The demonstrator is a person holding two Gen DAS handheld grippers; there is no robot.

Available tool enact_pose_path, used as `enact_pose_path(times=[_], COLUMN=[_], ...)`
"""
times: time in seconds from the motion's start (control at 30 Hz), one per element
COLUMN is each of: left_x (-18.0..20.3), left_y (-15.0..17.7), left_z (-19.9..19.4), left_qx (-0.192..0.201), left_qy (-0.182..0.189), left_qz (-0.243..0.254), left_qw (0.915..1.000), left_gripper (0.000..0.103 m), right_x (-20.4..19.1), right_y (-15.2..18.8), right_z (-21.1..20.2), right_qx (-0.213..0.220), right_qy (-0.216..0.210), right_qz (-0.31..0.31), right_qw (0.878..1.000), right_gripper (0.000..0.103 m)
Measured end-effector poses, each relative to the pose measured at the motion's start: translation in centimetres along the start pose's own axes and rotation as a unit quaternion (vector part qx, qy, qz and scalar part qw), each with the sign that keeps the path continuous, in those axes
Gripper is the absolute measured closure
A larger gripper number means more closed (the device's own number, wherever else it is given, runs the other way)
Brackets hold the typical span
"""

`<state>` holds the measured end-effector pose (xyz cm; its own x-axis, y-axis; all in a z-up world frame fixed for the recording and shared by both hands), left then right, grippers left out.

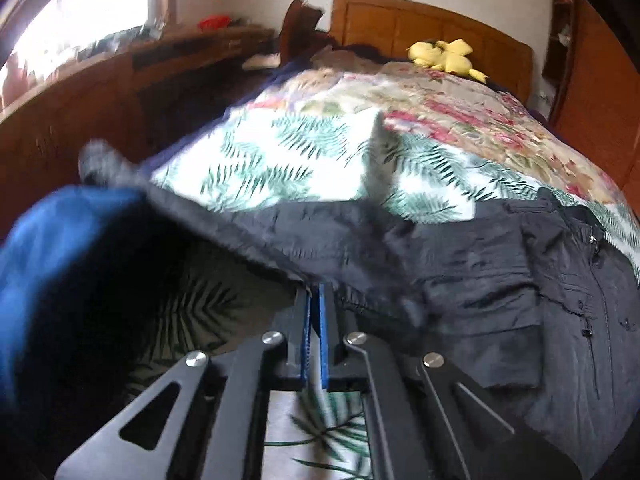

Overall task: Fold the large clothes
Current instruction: 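Grasp the cuff of the jacket sleeve nearest the left gripper, then fold the held sleeve across the jacket front with the left gripper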

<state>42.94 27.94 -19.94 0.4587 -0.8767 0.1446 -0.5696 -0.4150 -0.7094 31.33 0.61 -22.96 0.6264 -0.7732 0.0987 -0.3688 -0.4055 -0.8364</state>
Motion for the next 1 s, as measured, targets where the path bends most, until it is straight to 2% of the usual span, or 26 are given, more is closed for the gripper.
enact_pose_path(times=[0.17,0.27,0.47,0.53,0.83,0.93,1.0], left_x=[4.2,7.2,12.9,14.1,14.7,13.8,13.1], left_y=[-1.6,-1.7,-0.1,0.7,3.5,4.5,4.6], left_z=[-3.6,-6.2,-10.8,-11.8,-12.2,-12.1,-12.2], left_qx=[0.025,0.035,0.043,0.034,0.016,0.003,0.004], left_qy=[0.031,0.052,0.094,0.108,0.097,0.113,0.124], left_qz=[0.031,0.054,0.103,0.111,0.149,0.145,0.139], left_qw=[0.9987,0.9966,0.9893,0.9873,0.984,0.9829,0.9826], left_gripper=[0.103,0.103,0.103,0.103,0.103,0.101,0.097], right_x=[0.8,1.8,4.3,4.8,4.9,4.6,4.2], right_y=[-0.2,-0.4,-0.4,-0.6,-0.7,-0.1,0.2], right_z=[-1.4,-3.1,-5.8,-6.3,-5.9,-4.9,-4.2], right_qx=[0.001,0.013,0.03,0.033,0.03,0.016,0.006], right_qy=[0.004,0.021,0.041,0.047,0.048,0.048,0.043], right_qz=[0.011,0.009,0.022,0.023,0.019,0.013,0.011], right_qw=[1.0,1.0,0.998,0.998,0.998,0.999,0.999], right_gripper=[0.0,0.0,0.0,0.0,0.0,0.0,0.0])
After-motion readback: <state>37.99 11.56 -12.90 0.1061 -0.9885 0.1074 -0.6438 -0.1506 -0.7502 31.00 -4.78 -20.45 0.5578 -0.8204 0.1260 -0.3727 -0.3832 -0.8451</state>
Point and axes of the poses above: each gripper's, at about its wrist camera, not at the fingertips, and z roughly the way its jaws point, x to its right, y to its underside, the point moved 6 cm from there along z, roughly the way its jaws point, and after that the axes turned 7 degrees about -z, right-handed, at the moved point
